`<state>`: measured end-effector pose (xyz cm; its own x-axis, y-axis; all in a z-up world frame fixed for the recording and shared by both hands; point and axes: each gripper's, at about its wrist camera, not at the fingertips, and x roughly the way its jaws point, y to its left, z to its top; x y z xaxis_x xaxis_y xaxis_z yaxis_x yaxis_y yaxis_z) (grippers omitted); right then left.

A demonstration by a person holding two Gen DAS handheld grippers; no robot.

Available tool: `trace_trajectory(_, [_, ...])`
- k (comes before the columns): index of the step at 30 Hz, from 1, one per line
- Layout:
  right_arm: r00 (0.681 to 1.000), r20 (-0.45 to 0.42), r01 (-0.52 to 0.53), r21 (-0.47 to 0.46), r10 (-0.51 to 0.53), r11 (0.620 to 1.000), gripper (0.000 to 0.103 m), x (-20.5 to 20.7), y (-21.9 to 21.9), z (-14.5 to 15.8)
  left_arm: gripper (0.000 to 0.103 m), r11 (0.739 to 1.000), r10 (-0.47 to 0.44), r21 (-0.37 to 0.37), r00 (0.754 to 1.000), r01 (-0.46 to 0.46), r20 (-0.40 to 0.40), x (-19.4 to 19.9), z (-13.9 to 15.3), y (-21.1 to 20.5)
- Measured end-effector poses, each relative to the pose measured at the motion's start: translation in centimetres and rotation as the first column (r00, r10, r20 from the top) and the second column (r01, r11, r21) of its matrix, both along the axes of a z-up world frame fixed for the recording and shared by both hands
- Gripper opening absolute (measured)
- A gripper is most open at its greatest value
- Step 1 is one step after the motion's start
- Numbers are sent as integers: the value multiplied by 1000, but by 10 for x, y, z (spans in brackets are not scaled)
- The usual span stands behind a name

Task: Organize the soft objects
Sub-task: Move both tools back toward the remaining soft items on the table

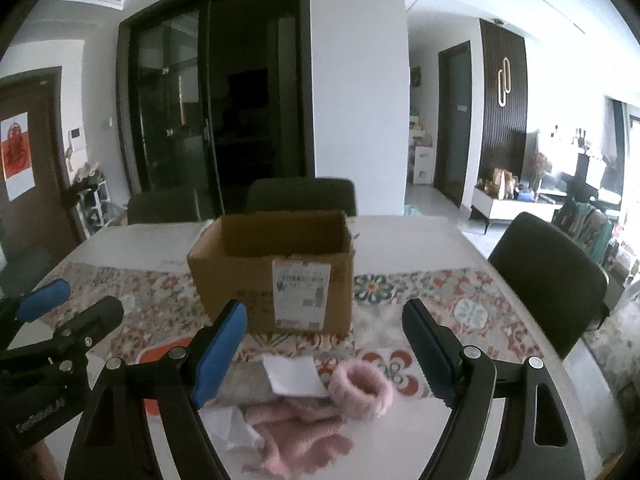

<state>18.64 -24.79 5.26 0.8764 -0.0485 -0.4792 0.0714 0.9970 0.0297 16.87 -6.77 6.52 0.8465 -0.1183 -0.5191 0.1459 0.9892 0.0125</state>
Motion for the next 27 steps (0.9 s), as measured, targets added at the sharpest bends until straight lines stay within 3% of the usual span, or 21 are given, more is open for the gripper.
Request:
trace_trajectory(9, [995,-85,-38,63,43,997,81,-10,3,-38,76,1000,-17,11,997,18,-74,-8,-38,3])
trace_trajectory(15, [991,-121,-57,47,62,997,81,-9,7,-54,76,999,-25,28,993,28,-117,-9,-57,1])
trace_trajectory(27, [963,-252,-79,51,90,996,81,-1,9,-104,76,995,-63,56,964,80,-257,1,-107,-3])
